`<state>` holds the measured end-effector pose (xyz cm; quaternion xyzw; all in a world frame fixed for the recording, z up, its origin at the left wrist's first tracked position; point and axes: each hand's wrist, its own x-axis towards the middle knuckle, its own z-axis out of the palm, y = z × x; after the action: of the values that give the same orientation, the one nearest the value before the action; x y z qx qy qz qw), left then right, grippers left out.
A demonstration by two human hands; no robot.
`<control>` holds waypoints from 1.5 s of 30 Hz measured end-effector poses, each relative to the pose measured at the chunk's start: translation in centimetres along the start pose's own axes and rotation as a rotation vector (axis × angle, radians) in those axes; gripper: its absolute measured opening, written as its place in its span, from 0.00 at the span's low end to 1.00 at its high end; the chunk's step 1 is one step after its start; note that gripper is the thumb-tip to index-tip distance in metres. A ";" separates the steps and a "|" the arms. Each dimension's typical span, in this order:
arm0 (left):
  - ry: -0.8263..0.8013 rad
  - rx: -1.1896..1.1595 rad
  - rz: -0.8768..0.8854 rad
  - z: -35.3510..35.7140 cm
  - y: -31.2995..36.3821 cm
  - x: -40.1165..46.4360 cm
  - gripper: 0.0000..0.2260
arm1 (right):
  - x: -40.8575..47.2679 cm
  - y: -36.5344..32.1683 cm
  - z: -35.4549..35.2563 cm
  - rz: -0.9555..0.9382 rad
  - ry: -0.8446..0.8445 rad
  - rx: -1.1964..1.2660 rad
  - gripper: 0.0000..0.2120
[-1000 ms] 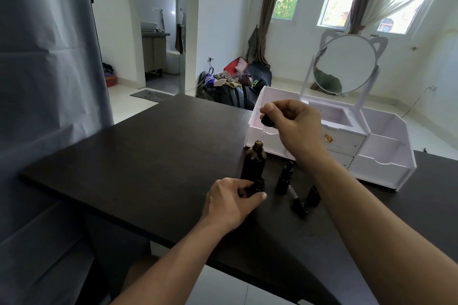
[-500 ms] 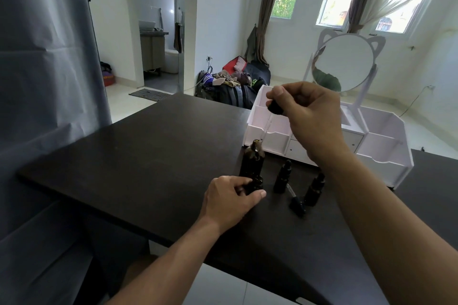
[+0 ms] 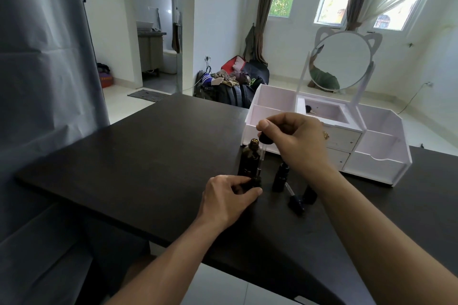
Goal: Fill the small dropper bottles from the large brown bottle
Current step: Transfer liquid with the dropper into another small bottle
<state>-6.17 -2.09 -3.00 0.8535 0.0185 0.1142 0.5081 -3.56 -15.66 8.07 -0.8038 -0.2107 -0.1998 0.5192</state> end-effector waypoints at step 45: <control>-0.029 -0.031 -0.027 -0.2 0.3 -0.2 0.16 | 4.1 -1.9 -0.4 -0.034 0.216 0.144 0.03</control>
<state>-6.44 -2.09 -2.73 0.8468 0.0208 0.0955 0.5229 -1.24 -14.77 11.84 -0.7346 -0.1808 -0.2785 0.5918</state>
